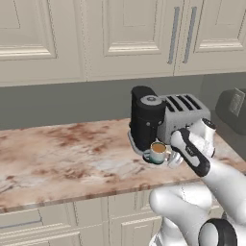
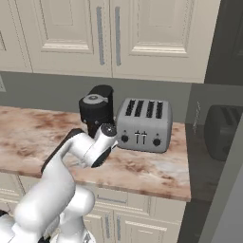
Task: Pick up the brewed coffee from the coffee machine and place it next to the breakfast plate on the dining counter.
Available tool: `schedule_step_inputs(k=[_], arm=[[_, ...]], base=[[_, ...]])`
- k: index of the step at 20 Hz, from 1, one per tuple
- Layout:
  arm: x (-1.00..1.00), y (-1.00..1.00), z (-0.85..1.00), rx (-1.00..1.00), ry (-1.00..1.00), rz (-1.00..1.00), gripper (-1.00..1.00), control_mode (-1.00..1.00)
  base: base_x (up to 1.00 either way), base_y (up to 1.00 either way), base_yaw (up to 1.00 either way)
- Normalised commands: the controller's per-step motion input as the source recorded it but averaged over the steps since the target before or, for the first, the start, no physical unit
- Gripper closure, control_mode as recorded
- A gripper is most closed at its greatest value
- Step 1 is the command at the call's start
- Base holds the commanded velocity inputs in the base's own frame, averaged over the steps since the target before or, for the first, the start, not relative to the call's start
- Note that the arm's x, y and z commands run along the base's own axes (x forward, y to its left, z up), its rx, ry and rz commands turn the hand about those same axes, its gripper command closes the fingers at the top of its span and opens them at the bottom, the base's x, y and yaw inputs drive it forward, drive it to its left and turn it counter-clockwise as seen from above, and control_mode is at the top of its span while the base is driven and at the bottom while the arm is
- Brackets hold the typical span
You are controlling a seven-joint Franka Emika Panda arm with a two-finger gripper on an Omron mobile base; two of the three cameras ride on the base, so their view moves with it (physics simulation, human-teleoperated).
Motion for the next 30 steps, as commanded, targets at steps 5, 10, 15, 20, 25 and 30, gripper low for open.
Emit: schedule_step_inputs(k=[5, 10, 15, 20, 25, 30], arm=[[-0.61, 0.0, 0.59, 0.0, -0.07, 0.09, 1.0, -1.0], [-0.43, 0.0, 0.69, 0.0, 0.0, 0.06, 1.0, -1.0], [-0.03, -0.01, 0.72, 0.0, 0.01, 0.01, 1.0, -1.0], [0.0, 0.0, 0.56, 0.0, 0.05, 0.0, 1.0, -1.0], [0.0, -0.01, 0.06, 0.0, 0.04, 0.0, 1.0, -1.0], [0.01, -0.03, 0.0, 0.0, 0.0, 0.01, 1.0, -1.0]], base=[[0.0, 0.0, 0.0], [0.0, 0.0, 0.0], [0.0, 0.0, 0.0], [0.0, 0.0, 0.0], [0.0, 0.0, 0.0], [0.0, 0.0, 0.0]])
